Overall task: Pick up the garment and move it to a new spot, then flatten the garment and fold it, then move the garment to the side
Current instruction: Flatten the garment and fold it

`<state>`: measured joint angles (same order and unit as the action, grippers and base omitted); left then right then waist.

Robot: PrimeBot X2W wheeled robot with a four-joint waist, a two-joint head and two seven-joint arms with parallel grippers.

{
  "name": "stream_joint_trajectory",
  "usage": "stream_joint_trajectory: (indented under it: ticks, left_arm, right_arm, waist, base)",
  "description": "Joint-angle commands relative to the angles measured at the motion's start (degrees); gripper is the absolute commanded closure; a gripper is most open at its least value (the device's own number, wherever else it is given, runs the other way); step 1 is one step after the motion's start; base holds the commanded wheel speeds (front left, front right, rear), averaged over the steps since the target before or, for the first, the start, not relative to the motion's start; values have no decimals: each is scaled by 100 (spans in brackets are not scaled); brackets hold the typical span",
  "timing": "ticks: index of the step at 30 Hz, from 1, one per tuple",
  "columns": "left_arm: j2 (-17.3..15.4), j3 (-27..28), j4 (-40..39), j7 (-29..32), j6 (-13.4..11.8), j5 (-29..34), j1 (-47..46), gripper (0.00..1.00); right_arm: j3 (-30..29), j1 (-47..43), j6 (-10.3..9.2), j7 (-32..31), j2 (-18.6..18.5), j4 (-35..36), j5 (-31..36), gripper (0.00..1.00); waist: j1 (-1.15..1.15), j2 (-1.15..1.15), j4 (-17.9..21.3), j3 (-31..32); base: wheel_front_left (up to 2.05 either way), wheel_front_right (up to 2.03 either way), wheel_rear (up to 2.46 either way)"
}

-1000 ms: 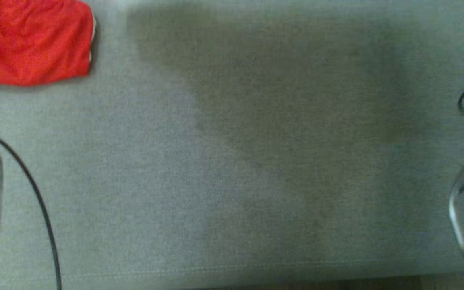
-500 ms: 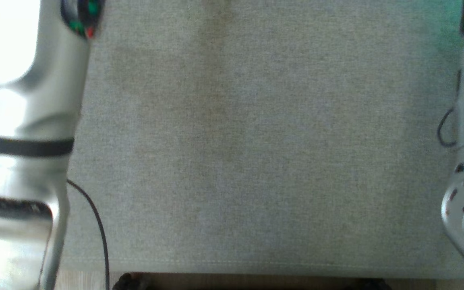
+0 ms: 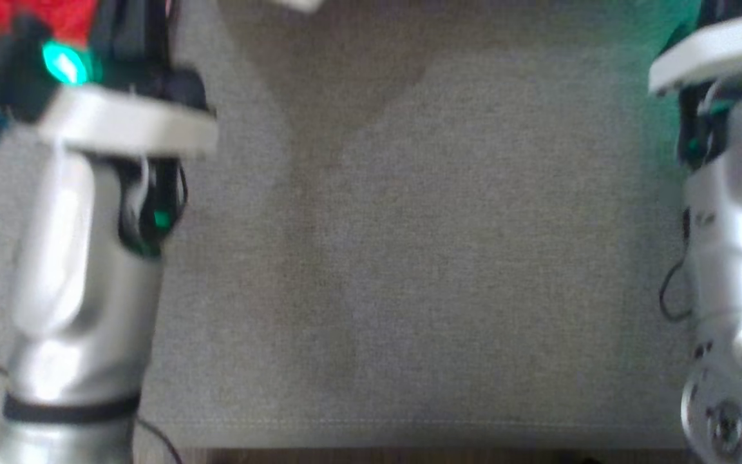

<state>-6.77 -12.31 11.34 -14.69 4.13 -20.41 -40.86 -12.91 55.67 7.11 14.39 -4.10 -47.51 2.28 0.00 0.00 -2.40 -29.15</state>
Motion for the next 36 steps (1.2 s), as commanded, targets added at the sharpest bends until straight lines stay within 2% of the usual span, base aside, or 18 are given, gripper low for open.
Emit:
stream_joint_trajectory:
  ticks: [1, 6, 12, 23, 30, 36]
  left_arm:
    - [-149, 237, -365, -30, 43, -46, 247, 100]
    - [-3, 303, -865, -30, 38, -108, 1443, 100]
    - [178, 347, -1528, -30, -16, -46, 2882, 100]
    - [294, 206, -2081, -30, -212, 49, 4588, 100]
    - [308, 64, -2062, -23, -234, -7, 5066, 100]
    - [311, 8, -1805, -10, -194, -56, 4943, 100]
  right_arm:
    - [207, -251, 37, 60, 120, 310, -174, 100]
    - [504, -1276, 37, 61, 121, 900, -623, 100]
    - [672, -2902, 37, 61, 122, 2000, -1123, 100]
    - [621, -4880, 37, -242, 122, 3376, -1494, 100]
    - [668, -5401, 37, -514, 122, 3621, -1631, 100]
    - [729, -5313, 37, -611, 122, 3303, -1702, 100]
  waist:
    - [0, 0, 8, 321]
    - [0, 0, -8, 874]
    - [0, 0, -70, 1538]
    - [0, 0, -27, 2016]
    - [0, 0, 22, 2030]
    - [0, 0, 57, 1914]
  base:
    - [0, 0, 0]
    - [0, 0, 0]
    - [0, 0, 0]
    - [0, 0, 0]
    - [0, 0, 0]
    - [0, 0, 0]
